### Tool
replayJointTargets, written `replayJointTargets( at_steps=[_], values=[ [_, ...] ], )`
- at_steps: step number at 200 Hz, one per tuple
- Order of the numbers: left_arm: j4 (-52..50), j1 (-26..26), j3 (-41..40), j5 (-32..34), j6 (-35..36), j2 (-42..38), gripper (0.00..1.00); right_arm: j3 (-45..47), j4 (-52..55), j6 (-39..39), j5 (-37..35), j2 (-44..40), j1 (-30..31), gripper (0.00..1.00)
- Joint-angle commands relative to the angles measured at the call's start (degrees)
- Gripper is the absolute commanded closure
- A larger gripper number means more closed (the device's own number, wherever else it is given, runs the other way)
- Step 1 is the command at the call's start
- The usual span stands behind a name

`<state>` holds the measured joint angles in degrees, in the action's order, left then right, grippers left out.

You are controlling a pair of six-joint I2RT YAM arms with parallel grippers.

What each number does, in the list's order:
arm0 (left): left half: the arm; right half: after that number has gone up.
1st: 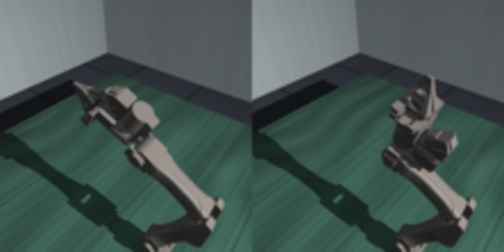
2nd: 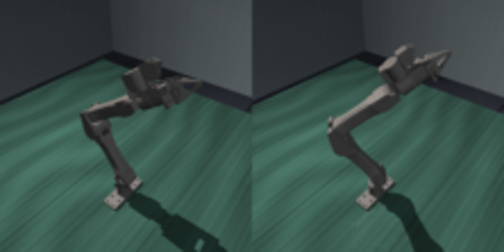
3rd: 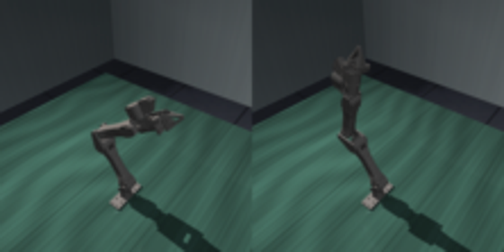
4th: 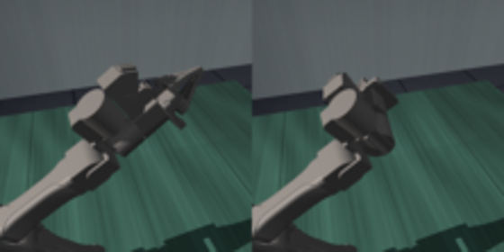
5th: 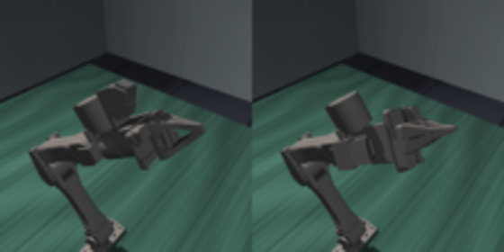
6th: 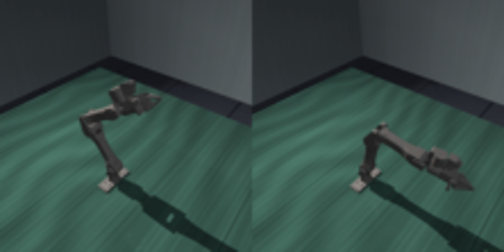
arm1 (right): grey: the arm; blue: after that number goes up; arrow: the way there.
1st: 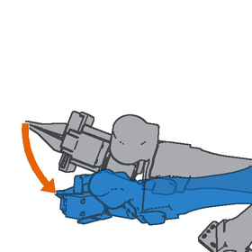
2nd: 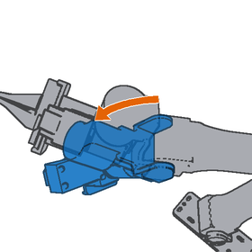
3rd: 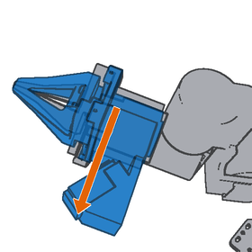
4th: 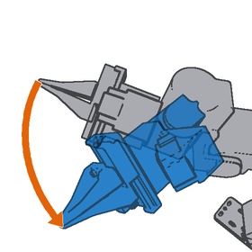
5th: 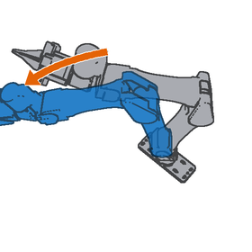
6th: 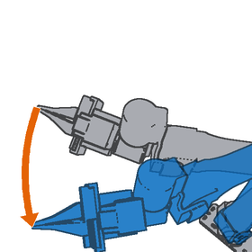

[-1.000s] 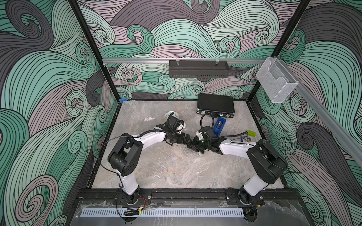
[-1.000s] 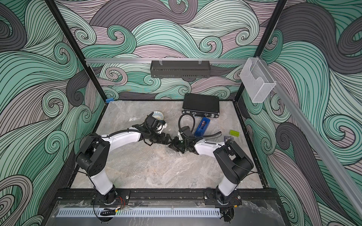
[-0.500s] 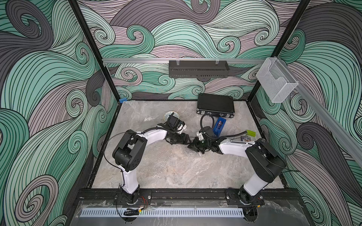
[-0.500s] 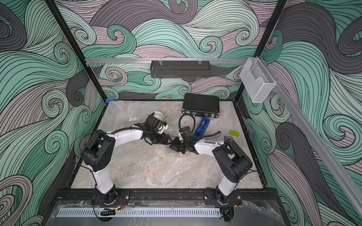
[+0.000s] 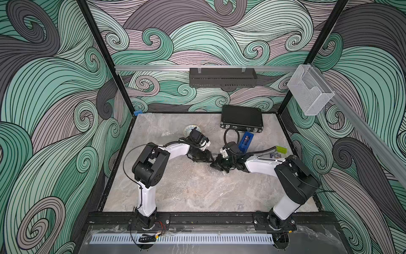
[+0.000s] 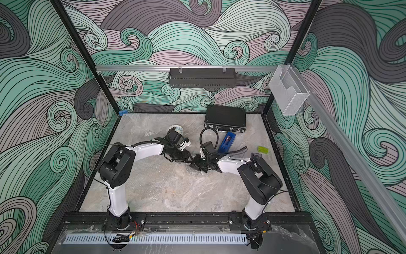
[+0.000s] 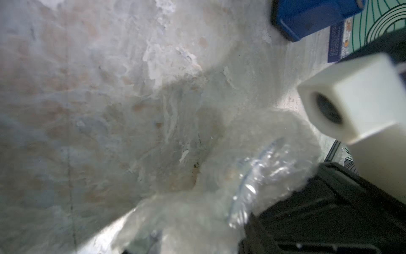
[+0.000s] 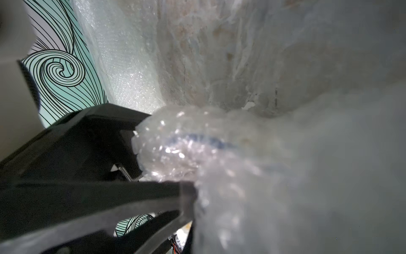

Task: Wrap bowls in bubble wrap
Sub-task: Stick the tape on the bubble wrap.

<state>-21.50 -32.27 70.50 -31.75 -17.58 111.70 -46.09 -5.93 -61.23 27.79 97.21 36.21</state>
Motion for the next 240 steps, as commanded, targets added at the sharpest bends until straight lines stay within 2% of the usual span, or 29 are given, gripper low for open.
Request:
replayJointTargets(
  at_steps=[1,28,55,88,189,240],
  values=[
    [-3.2,-1.2,1.0,-1.1,1.5,1.5,0.47,-1.3,1.1,1.5,0.9,1.4,0.5,1.0],
    [-3.1,-1.3,1.1,-1.1,1.3,1.7,0.5,-1.7,1.8,2.0,1.0,1.3,0.5,1.0],
    [-3.7,-1.6,1.7,-1.0,1.3,2.2,0.58,-1.9,2.2,2.1,1.1,1.3,0.4,1.0],
    [-4.5,-1.9,2.3,0.5,1.2,2.9,0.59,-2.0,3.4,2.3,0.7,0.0,0.4,1.0],
    [-5.0,-2.1,2.4,1.7,1.0,2.5,0.61,-3.6,7.4,3.2,1.5,-3.8,0.5,0.66],
    [-5.1,-2.4,2.5,2.1,1.0,2.2,0.61,-3.9,8.8,3.4,2.2,-5.9,0.5,0.59]
  ],
)
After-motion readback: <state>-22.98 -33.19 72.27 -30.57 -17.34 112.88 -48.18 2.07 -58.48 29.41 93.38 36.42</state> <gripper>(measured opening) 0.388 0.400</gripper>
